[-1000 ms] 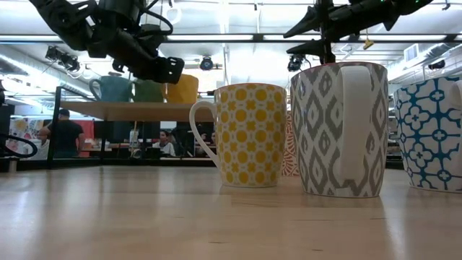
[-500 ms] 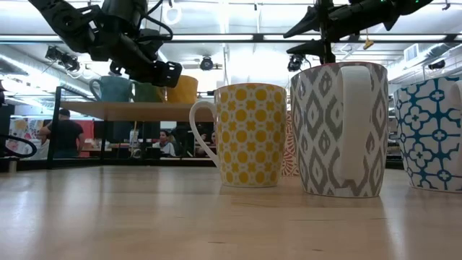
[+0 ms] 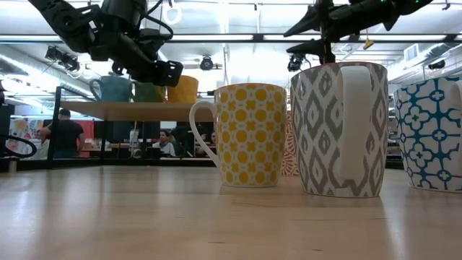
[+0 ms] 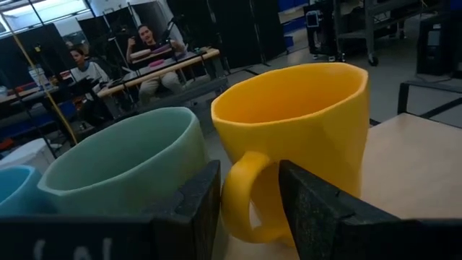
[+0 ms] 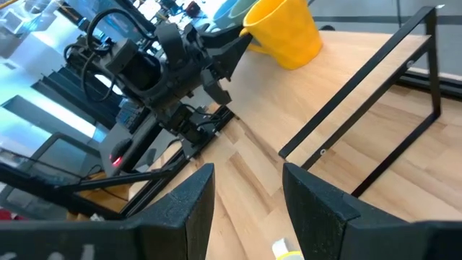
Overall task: Place coffee mugs
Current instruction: Put the yellow mug on the shelf, then put the pink mug on the shelf
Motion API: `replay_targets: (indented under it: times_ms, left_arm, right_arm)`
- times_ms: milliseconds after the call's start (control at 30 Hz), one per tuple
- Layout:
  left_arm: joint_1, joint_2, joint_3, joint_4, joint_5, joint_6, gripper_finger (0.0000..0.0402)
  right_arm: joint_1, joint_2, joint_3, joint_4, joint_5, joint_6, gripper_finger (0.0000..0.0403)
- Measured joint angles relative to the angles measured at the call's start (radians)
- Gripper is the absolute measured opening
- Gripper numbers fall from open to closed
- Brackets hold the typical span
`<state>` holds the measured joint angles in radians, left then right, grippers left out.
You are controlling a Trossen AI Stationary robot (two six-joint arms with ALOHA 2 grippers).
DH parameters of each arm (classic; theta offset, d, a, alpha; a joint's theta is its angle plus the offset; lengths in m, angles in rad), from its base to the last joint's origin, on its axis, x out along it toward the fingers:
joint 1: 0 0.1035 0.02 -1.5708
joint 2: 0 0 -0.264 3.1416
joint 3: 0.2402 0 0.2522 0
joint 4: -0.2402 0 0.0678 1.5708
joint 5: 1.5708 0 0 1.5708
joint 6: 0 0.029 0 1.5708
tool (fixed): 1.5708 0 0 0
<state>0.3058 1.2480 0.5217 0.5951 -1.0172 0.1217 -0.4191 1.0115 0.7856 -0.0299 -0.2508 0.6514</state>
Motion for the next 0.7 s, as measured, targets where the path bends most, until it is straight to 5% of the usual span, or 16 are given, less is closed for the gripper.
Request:
replay_targets:
  times_ms: [467, 700]
  left_arm:
    - [-0.016, 0.000, 0.000, 0.049, -0.010, -0.004, 0.0149]
    - [-0.118, 0.000, 0.000, 0.294, -0.013, 0.158, 0.0149]
  right_arm:
    - [0.000, 0.000, 0.000, 0.000, -0.013, 0.000, 0.0169]
    - [0.000, 0.000, 0.000, 0.000, -0.095, 0.000, 0.0169]
